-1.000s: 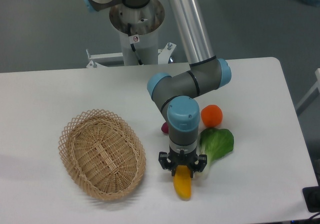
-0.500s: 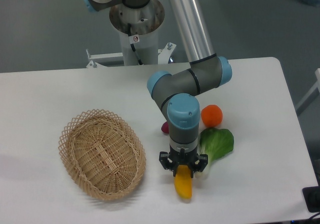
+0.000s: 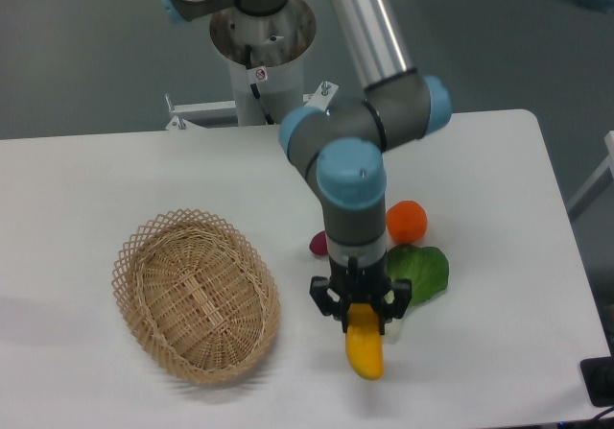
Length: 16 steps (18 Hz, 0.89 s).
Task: Pick up the mango from the table
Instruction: 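Lift the grasped mango up off the table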
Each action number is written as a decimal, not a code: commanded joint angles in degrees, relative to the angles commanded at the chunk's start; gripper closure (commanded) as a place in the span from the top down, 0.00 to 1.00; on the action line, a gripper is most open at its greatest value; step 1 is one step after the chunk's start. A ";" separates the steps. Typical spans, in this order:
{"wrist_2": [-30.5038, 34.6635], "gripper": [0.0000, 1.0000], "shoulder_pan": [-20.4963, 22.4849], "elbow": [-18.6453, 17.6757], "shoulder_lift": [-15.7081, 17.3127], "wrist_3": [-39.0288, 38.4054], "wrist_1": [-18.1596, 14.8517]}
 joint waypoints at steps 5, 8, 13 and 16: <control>-1.31 0.55 4.56 -1.94 6.59 5.18 -3.77; -5.61 0.55 8.08 -1.94 9.15 10.19 -10.26; -5.80 0.55 10.72 -1.85 11.61 18.54 -17.39; -5.63 0.55 12.13 -1.85 12.58 24.43 -21.61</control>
